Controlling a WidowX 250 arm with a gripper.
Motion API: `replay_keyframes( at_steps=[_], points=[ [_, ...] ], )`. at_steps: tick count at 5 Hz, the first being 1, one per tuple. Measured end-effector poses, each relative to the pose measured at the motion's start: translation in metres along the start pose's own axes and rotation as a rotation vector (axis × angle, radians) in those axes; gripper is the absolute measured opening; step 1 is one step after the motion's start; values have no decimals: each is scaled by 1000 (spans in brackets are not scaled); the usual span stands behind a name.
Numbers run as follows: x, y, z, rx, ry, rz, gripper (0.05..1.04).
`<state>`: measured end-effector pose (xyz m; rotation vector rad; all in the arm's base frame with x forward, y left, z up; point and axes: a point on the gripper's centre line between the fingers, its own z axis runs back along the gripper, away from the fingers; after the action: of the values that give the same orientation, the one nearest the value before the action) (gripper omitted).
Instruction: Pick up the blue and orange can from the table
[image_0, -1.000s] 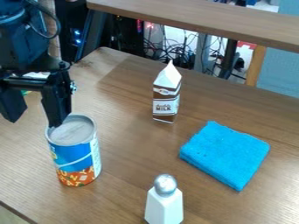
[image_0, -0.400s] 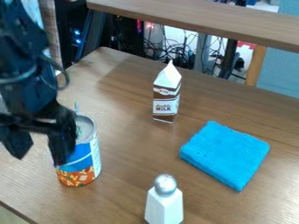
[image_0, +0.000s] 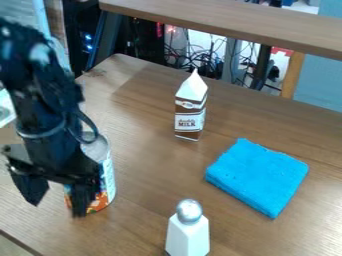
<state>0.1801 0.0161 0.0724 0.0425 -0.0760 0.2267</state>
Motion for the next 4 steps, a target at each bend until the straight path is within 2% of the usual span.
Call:
replay_keyframes(
  at_steps=[1, 4],
  points=[
    [10, 3, -14, 38, 8, -6, 1001],
    [86, 43, -6, 42, -36, 152, 1001]
  ],
)
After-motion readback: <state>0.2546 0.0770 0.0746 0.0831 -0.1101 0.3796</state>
